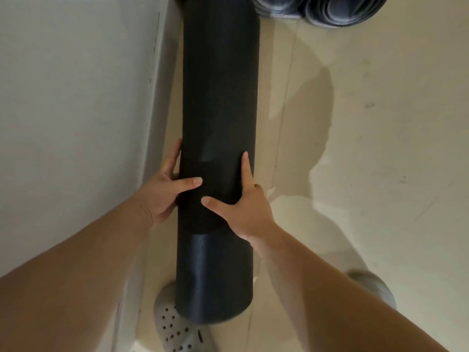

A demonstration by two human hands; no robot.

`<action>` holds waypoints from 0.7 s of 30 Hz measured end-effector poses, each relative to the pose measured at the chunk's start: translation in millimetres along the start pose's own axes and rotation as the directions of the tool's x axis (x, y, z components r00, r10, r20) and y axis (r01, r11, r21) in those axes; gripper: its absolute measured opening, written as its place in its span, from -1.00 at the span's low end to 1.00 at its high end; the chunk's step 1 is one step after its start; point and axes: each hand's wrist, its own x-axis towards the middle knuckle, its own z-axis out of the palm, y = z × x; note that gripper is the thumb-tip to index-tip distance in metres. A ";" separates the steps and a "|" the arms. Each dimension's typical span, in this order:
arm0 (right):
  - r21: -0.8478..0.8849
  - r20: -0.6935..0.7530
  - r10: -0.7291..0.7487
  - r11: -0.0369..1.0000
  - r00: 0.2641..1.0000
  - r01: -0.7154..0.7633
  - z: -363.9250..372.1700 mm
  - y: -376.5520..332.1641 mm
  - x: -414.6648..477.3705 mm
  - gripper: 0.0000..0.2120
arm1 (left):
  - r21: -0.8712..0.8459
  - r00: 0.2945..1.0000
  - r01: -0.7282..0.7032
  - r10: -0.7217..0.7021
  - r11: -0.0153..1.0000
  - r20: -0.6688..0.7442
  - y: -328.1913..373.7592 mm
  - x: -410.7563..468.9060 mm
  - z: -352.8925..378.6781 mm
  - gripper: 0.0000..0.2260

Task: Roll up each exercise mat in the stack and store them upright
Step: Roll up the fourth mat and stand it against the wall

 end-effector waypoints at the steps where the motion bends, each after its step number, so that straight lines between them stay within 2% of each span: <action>1: -0.017 -0.010 0.003 1.000 1.000 -0.003 1.2 0.8 0.6 0.13 | 0.002 1.000 0.007 -0.007 1.000 0.001 0.5 0.8 -1.0 0.10; 3: 0.008 -0.011 -0.001 1.000 1.000 0.001 -0.6 5.4 1.6 0.13 | 0.015 0.999 -0.007 0.008 1.000 -0.047 1.1 0.0 3.7 0.01; 5: 0.116 -0.003 0.015 0.993 1.000 -0.014 -4.5 11.1 3.6 0.18 | 0.085 0.986 -0.055 0.068 0.995 -0.151 -2.1 -3.0 8.6 -0.07; 7: 0.227 0.035 0.068 0.971 0.997 -0.074 -8.4 14.5 8.2 0.28 | 0.237 0.943 -0.095 0.164 0.967 -0.288 -9.1 -12.3 17.0 -0.20; 10: 0.273 0.082 0.091 0.956 0.992 -0.111 -8.4 15.5 16.7 0.36 | 0.554 0.846 -0.086 0.355 0.828 -0.399 -24.6 -22.5 28.8 -0.40; 12: 0.274 0.075 0.103 0.954 0.992 -0.120 -1.9 12.4 19.2 0.38 | 0.553 0.839 -0.086 0.360 0.829 -0.408 -30.5 -22.9 30.3 -0.46; 14: 0.234 0.032 0.107 0.966 0.994 -0.112 9.4 4.8 17.1 0.37 | 0.427 0.872 -0.062 0.257 0.902 -0.417 -27.3 -19.5 23.2 -0.49; 16: 0.176 -0.015 0.098 0.980 0.995 -0.094 20.3 -4.4 14.3 0.34 | 0.393 0.887 -0.024 0.201 0.919 -0.416 -18.7 -19.4 12.7 -0.51; 18: 0.106 0.001 0.060 0.993 0.998 -0.060 30.1 -16.4 14.9 0.30 | 0.580 0.838 0.040 0.288 0.814 -0.463 -5.2 -18.7 2.7 -0.54; 20: -0.003 0.055 0.019 1.000 0.998 -0.019 43.3 -31.3 19.2 0.24 | 0.777 0.716 0.126 0.485 0.617 -0.502 11.0 -15.4 -2.5 -0.55; 21: -0.049 0.066 0.008 0.999 0.998 -0.004 49.9 -38.4 21.3 0.19 | 0.821 0.664 0.124 0.569 0.557 -0.486 18.5 -14.0 -1.1 -0.56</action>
